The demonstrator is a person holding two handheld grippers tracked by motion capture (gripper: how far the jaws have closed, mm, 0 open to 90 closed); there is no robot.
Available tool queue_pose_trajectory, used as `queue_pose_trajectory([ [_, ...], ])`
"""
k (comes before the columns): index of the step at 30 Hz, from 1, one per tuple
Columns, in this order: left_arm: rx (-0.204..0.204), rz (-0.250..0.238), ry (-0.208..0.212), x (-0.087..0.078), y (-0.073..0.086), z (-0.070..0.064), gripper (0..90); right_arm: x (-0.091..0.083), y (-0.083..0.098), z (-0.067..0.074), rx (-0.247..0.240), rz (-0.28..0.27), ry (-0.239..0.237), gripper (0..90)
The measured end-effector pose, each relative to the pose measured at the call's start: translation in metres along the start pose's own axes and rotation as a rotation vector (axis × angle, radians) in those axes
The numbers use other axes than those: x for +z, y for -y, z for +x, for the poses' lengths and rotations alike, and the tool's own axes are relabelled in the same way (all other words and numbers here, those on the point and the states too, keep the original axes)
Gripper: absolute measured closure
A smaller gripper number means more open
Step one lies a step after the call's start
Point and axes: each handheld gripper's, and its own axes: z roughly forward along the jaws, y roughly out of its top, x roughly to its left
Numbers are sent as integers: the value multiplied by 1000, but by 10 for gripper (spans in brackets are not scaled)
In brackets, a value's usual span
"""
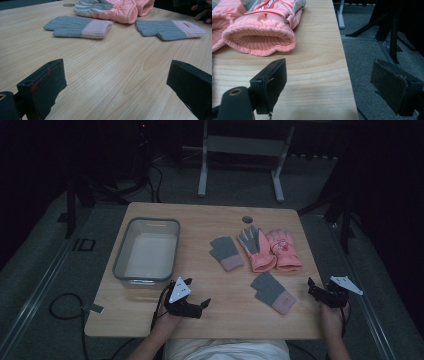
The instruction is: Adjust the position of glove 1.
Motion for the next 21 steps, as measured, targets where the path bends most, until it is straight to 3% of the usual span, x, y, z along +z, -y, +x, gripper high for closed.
queue_pose_trajectory([
  [10, -16, 5, -7, 1, 0, 1, 17, 2, -1, 3, -27, 19, 24, 140],
  [19, -1, 0, -5, 1, 0, 0, 17, 0, 0, 6, -22, 51, 44, 139],
  [21, -2, -1, -2, 1, 0, 0, 17, -2, -1, 9, -42, 52, 54, 139],
])
